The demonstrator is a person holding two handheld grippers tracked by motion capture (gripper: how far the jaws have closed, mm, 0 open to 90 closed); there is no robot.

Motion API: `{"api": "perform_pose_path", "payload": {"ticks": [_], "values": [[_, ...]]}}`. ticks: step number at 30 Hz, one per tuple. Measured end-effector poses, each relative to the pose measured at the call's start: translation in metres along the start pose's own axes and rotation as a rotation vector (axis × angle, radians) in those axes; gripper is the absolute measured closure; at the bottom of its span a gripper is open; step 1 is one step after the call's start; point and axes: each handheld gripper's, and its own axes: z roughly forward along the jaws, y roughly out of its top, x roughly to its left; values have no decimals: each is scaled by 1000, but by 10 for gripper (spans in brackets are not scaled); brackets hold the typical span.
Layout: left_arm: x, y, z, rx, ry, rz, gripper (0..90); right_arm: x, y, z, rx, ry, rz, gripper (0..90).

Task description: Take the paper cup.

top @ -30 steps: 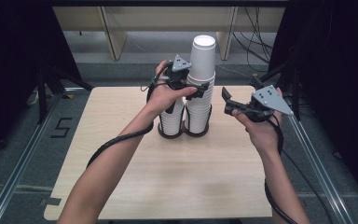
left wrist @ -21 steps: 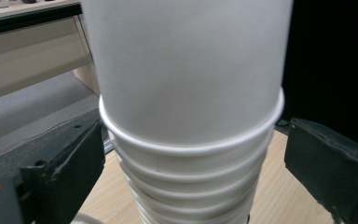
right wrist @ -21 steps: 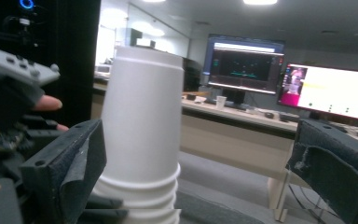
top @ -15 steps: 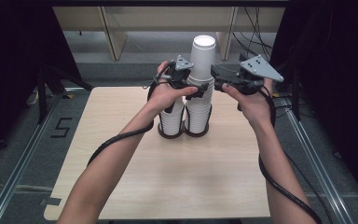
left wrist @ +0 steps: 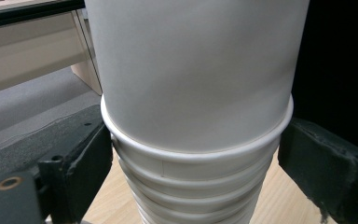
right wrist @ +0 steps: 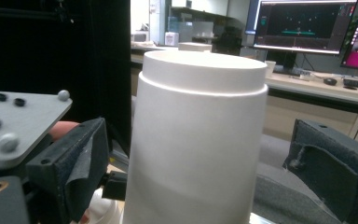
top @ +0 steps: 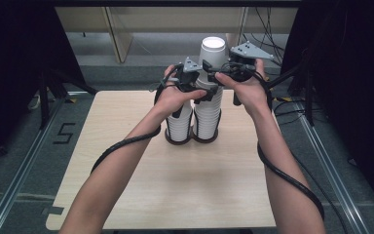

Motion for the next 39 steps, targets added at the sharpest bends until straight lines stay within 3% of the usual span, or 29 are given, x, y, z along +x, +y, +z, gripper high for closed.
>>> {"api": "perform_pose_path", "payload": {"ticks": [7,18,20,25,30,37,39], "values": [[0,0,0,-2,3,9,103,-3,-2,14,38,-7,38,69],[0,0,0,-2,2,4,105,0,-1,22,57,4,23,180],[0,0,0,-5,3,3,106,0,-2,22,46,9,34,187],[0,0,0,-1,3,4,107,-1,-3,21,39,-5,7,197],[0,0,-1,1,-1,1,107,0,2,18,-23,-9,22,205],[-1,0,-1,-1,1,4,107,-1,6,15,-50,-14,11,206],[-1,0,0,-5,3,-2,107,0,9,13,-73,-8,40,206]]}}
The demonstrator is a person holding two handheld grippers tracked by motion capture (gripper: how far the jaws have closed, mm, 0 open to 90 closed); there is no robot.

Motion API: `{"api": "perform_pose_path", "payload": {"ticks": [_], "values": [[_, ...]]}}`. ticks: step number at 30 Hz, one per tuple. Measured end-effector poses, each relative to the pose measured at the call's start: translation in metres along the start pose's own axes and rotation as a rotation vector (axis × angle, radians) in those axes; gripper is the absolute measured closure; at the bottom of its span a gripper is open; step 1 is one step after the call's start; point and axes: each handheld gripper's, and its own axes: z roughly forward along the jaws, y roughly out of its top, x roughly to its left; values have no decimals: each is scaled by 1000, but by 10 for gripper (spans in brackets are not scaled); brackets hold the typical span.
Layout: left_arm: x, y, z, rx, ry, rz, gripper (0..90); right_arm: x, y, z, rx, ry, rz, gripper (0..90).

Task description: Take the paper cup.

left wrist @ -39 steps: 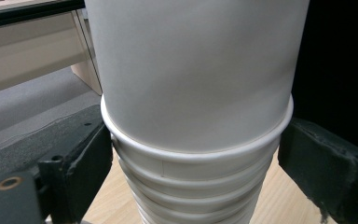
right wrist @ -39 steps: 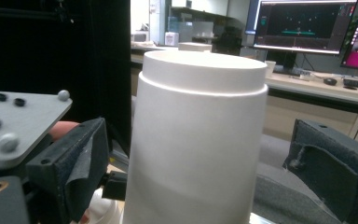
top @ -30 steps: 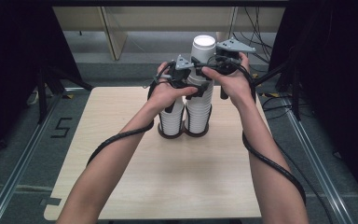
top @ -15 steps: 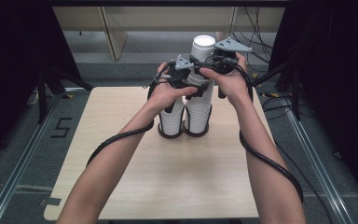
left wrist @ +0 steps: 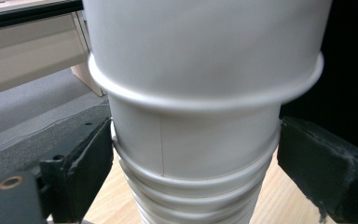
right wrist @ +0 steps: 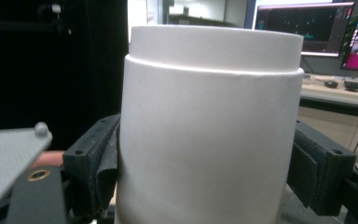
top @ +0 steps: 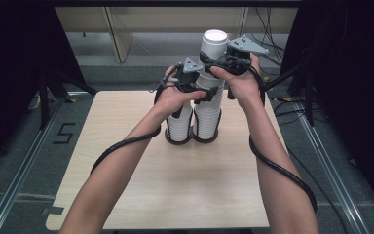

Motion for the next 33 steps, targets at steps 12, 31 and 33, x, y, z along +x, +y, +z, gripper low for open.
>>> {"api": "perform_pose_path", "payload": {"ticks": [12,31,33], "values": [[1,0,-1,9,6,6,110,-1,25,-5,-76,-7,4,209],[1,0,0,10,7,7,112,0,37,-15,-156,-19,57,211],[1,0,0,10,6,7,112,0,38,-16,-158,-29,52,211]]}}
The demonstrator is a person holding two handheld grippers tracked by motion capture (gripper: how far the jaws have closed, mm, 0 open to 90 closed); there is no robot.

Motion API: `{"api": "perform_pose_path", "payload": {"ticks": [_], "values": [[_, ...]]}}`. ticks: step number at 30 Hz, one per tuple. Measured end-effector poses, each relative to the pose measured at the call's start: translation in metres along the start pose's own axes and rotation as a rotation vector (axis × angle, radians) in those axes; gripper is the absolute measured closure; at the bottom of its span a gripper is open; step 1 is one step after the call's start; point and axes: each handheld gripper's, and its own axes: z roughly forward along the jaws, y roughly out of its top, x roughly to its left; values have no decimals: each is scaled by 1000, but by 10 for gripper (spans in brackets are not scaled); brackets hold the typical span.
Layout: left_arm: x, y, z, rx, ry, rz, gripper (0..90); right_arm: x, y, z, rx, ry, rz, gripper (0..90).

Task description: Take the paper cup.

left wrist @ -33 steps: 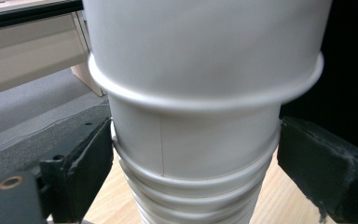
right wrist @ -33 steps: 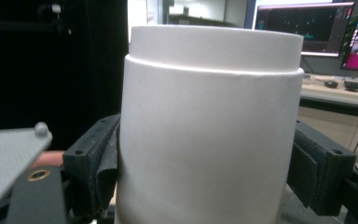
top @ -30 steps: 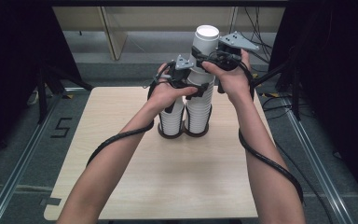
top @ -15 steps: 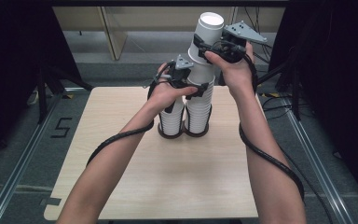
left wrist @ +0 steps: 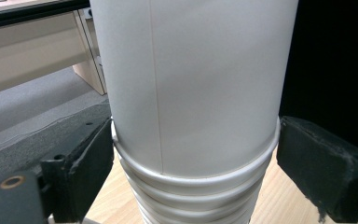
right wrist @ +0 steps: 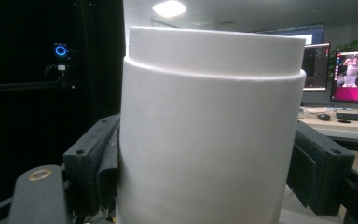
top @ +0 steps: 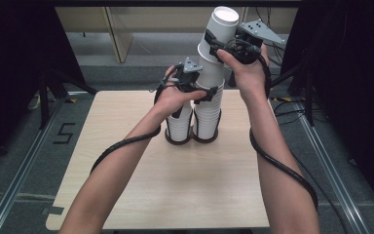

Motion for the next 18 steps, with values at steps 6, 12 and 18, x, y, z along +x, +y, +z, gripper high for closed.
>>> {"api": "perform_pose_path", "payload": {"ticks": [6,12,18], "values": [[0,0,0,-2,0,-1,111,1,2,-3,-24,9,19,212],[0,0,0,2,3,2,112,-4,4,-10,-38,7,17,213],[-1,0,0,1,4,-3,112,-10,4,-18,-62,5,54,213]]}}
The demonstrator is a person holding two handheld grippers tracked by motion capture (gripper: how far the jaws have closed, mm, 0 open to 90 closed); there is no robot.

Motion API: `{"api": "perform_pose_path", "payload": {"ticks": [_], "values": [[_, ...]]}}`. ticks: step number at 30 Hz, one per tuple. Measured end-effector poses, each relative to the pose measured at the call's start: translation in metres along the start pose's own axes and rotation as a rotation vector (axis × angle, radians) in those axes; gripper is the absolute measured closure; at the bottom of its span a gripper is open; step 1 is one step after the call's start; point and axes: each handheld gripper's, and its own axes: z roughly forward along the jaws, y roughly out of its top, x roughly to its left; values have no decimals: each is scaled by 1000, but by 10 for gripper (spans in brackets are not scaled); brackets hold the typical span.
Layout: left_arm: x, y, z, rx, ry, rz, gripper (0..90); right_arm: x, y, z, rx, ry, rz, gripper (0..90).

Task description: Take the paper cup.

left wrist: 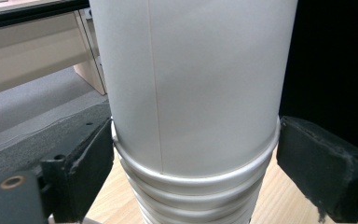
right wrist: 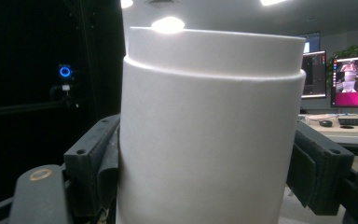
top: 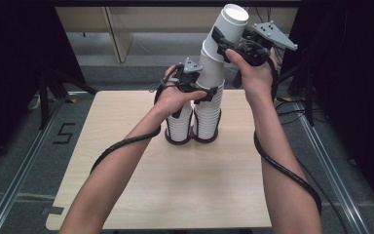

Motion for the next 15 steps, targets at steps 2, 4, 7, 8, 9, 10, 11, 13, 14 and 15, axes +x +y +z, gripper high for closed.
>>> {"api": "perform_pose_path", "payload": {"ticks": [2,4,7,8,9,10,11,13,14,15], "values": [[0,0,0,-2,-1,-2,112,-1,0,-3,-4,-1,-13,214],[0,0,0,2,-2,4,112,-1,1,-5,-12,-2,-14,214],[0,0,0,3,-1,5,112,-1,3,-9,-18,9,-5,214],[0,0,0,3,-1,5,112,-1,3,-10,-16,6,-5,214],[0,0,0,3,-1,5,112,-2,3,-10,-14,5,-12,214],[0,0,0,3,0,5,112,-2,3,-11,-12,2,-17,213],[0,0,0,3,1,5,111,-2,3,-11,-15,2,-17,214],[0,0,0,2,1,6,112,-3,2,-13,-18,2,-23,214],[0,0,0,3,1,7,112,-3,2,-14,-14,4,-20,214],[0,0,0,2,2,8,112,-3,2,-15,-16,4,-19,214]]}}
